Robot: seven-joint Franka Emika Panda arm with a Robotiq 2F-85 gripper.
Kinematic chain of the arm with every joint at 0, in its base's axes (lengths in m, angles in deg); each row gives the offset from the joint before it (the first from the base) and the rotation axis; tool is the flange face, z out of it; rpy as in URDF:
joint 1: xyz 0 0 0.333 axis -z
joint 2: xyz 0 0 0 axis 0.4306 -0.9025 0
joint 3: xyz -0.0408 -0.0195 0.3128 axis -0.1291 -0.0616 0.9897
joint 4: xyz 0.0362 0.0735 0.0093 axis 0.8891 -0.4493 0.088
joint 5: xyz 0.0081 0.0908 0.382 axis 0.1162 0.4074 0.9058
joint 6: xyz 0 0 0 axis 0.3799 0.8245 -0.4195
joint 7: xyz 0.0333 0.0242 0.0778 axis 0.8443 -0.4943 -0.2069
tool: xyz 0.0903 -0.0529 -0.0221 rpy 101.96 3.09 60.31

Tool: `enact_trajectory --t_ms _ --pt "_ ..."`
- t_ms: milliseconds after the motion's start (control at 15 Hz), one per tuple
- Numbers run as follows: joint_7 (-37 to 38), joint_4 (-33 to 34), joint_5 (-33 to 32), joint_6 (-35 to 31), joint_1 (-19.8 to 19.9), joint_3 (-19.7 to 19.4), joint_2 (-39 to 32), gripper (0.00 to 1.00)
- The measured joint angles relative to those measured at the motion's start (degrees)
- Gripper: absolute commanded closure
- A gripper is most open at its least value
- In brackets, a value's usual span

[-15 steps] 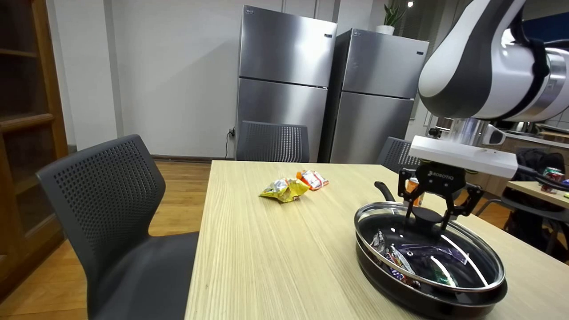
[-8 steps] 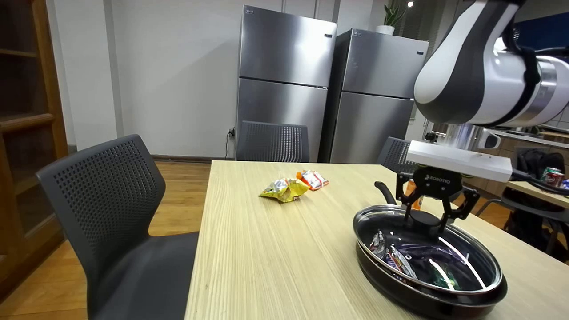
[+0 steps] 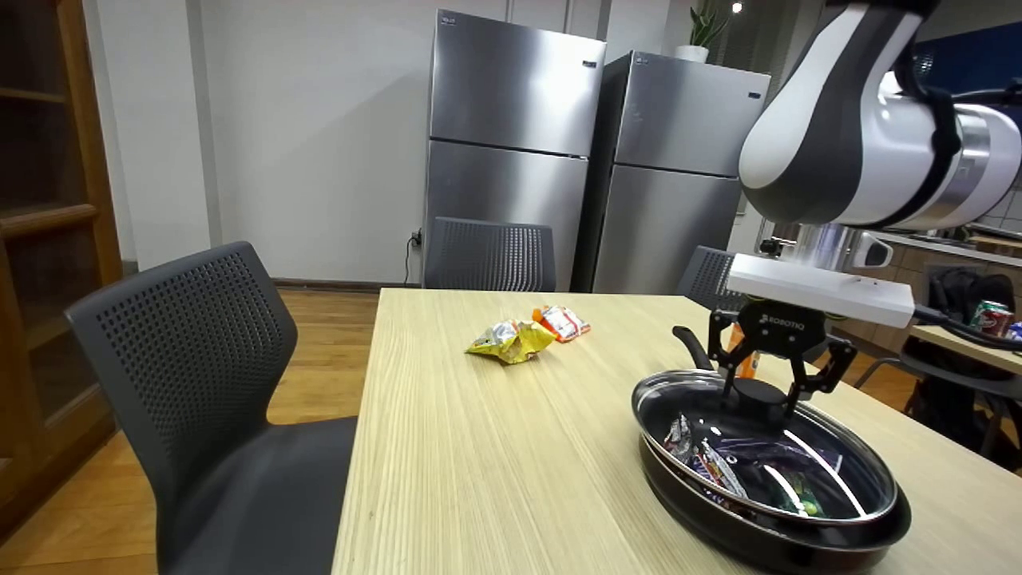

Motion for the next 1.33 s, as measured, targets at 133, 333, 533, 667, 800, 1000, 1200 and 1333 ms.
enact_trajectory --t_ms 133,333,533,667,800,1000,1200,1333 --pt "-0.13 0.01 0.0 0.0 0.0 0.0 0.0 0.61" --pt "-0.5 0.0 -0.02 -0.01 0.0 0.0 0.0 0.61" --pt "-0.97 -0.08 -0.02 -0.07 0.0 0.0 0.02 0.61" --pt "-1.29 -0.24 -0.02 -0.13 0.0 0.0 0.08 0.61" --pt "-1.55 -0.49 -0.02 -0.18 0.0 0.0 0.21 0.61" --pt "-2.07 -1.05 -0.04 -0.25 0.0 0.01 0.46 0.61" --pt "-2.4 -1.94 -0.17 -0.25 0.0 -0.09 0.57 0.61" --pt "-2.44 -2.53 -0.57 -0.26 0.0 -0.13 0.58 0.61"
